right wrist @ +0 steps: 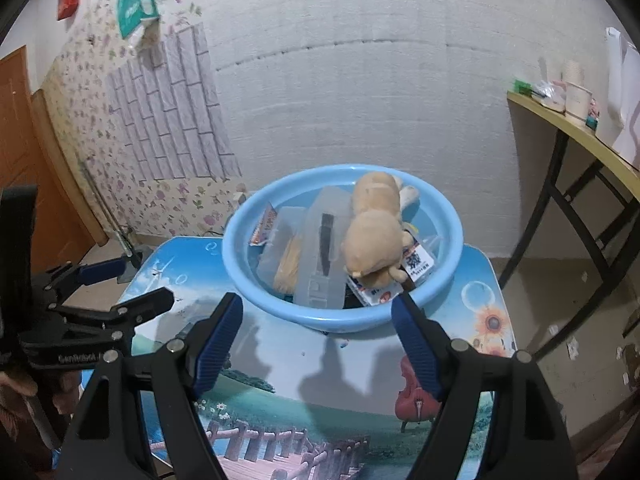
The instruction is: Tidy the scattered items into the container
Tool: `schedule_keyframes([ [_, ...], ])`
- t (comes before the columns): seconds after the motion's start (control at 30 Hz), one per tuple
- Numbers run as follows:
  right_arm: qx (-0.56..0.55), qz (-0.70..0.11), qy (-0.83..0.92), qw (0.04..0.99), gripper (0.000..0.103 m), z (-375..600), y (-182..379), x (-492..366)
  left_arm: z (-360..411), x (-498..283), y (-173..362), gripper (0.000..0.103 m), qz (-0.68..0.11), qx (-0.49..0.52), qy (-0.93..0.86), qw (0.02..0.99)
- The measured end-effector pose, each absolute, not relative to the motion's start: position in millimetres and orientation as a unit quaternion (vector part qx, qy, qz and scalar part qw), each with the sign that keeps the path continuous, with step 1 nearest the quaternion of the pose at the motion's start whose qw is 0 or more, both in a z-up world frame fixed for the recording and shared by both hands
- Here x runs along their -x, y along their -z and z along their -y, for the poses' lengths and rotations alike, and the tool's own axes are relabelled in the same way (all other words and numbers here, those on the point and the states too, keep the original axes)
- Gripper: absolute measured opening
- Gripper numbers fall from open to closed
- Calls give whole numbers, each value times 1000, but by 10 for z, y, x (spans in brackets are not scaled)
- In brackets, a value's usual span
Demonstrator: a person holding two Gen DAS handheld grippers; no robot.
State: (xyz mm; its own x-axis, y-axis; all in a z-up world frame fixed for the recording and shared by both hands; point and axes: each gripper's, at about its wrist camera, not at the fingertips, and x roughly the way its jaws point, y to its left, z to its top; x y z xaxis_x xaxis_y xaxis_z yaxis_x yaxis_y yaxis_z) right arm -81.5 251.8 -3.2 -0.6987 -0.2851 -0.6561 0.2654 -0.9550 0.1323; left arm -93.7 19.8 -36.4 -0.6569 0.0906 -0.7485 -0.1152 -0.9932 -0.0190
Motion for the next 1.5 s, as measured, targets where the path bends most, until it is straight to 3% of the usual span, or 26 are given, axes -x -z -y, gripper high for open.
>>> schedule_keyframes([
  [0.83,-353,46,923,145,78,-2620,-27,784,-172,872,220,95,6,384,-922,43],
  [1.5,-363,49,918,152,78,-2615,140,832,-265,827,289,95,-25,383,-922,46],
])
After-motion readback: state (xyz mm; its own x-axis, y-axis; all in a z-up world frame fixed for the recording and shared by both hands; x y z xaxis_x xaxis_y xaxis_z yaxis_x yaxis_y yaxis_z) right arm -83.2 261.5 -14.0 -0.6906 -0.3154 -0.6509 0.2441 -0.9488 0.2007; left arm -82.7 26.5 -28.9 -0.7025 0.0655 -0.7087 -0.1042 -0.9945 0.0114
